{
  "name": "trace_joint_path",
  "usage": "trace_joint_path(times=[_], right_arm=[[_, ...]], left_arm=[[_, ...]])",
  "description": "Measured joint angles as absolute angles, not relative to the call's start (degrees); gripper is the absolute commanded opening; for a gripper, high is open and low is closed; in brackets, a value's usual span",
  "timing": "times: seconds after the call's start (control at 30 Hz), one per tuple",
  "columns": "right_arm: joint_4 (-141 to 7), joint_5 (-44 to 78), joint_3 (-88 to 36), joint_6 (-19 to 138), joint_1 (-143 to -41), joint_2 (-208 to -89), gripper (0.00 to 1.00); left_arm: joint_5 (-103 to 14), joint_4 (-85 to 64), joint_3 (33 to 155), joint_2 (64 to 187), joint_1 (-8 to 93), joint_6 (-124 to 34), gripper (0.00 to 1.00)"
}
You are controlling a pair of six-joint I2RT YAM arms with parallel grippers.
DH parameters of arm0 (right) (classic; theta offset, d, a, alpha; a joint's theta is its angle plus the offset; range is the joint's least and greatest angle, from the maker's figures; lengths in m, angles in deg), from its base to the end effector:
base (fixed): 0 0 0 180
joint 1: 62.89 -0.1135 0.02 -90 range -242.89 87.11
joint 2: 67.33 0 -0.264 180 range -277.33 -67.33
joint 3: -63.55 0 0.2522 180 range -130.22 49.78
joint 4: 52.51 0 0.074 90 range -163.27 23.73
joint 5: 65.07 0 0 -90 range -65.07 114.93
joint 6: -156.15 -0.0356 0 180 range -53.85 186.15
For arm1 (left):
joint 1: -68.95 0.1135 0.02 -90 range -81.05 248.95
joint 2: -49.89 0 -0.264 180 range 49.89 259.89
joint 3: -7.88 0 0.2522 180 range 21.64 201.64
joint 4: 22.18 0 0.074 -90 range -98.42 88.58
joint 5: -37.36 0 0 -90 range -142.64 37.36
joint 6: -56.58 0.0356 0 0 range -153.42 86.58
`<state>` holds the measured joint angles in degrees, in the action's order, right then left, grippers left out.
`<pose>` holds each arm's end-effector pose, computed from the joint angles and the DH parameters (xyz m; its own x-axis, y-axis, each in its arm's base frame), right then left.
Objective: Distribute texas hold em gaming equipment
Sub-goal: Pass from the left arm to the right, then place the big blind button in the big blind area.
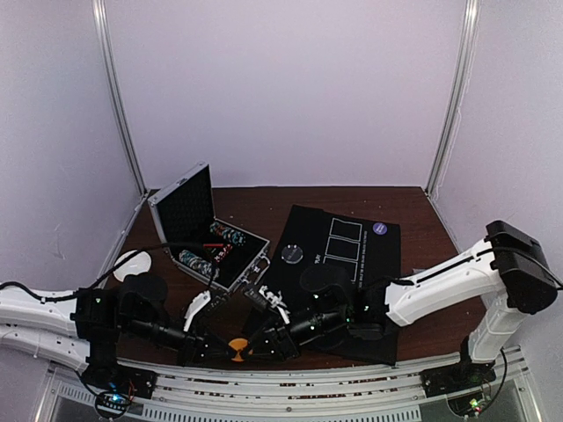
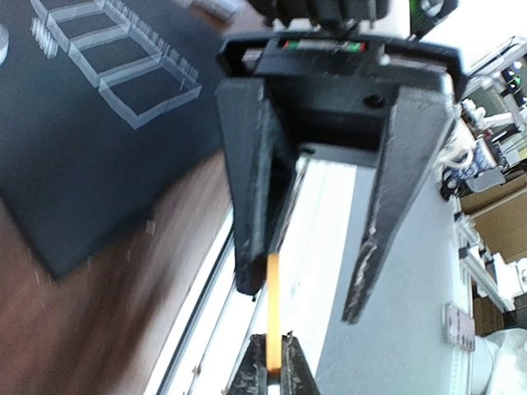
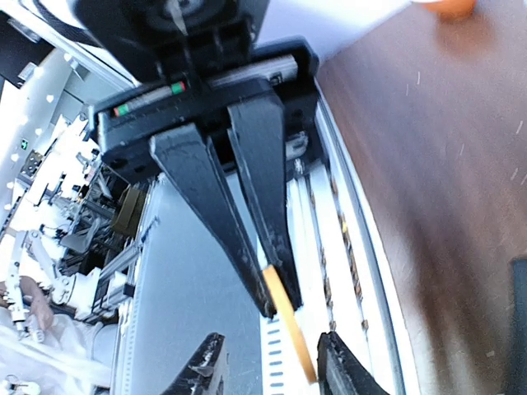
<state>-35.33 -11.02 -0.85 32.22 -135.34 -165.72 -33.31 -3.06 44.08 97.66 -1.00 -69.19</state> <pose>0.0905 0.3553 0.2039 -0.5978 -0.3916 -0.6995 -0.7323 -0.0881 0.6752 0.0514 -0.1752 0.2035 -0.7172 0.3562 -0.5990 0.6961 0.3258 -0.6397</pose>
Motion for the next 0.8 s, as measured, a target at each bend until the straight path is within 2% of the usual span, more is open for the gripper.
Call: trace_joint_path(times=[0.07,0.17,0.3,0.5,0.53,0.57,0.6,0.63,0.7,0.8], right_arm=[[-35.3,-10.1,0.0,33.6,-134.7,-162.5,0.36],[-35.7,-8.8,0.4,35.8,-134.2,-158.8,0.24],[-36.7,-7.6,0.6,37.7,-133.9,-156.5,0.0],[-36.9,-8.4,1.1,40.2,-133.5,-155.1,0.0],[-37.0,-8.5,1.1,40.2,-133.5,-155.1,0.0],[-36.7,-8.4,1.3,40.2,-133.3,-154.7,0.0],[-36.4,-8.3,1.5,40.0,-133.0,-154.3,0.0],[-36.7,-8.1,1.8,39.3,-132.5,-153.7,0.0],[-38.9,-7.3,3.0,38.3,-130.0,-152.0,0.0],[-44.3,-4.6,4.9,36.4,-123.7,-148.7,0.0]], left_arm=[[-33.3,-2.8,47.5,98.9,-0.9,-68.2,0.0],[-33.3,-2.9,51.1,100.2,-0.8,-67.1,0.0],[-33.1,-2.5,53.4,101.9,-0.8,-65.4,0.0],[-31.9,-1.9,54.5,102.4,-0.8,-64.3,0.0],[-31.9,-1.8,54.7,102.4,-0.8,-64.3,0.17],[-32.0,-1.7,55.1,102.4,-0.8,-64.2,0.5],[-32.7,-1.7,55.4,102.6,-0.7,-63.9,0.73],[-33.9,-1.1,56.0,102.8,-0.7,-63.9,0.84],[-37.9,1.3,57.7,103.7,0.1,-63.9,0.95],[-43.8,6.9,60.6,106.3,3.7,-63.9,0.98]])
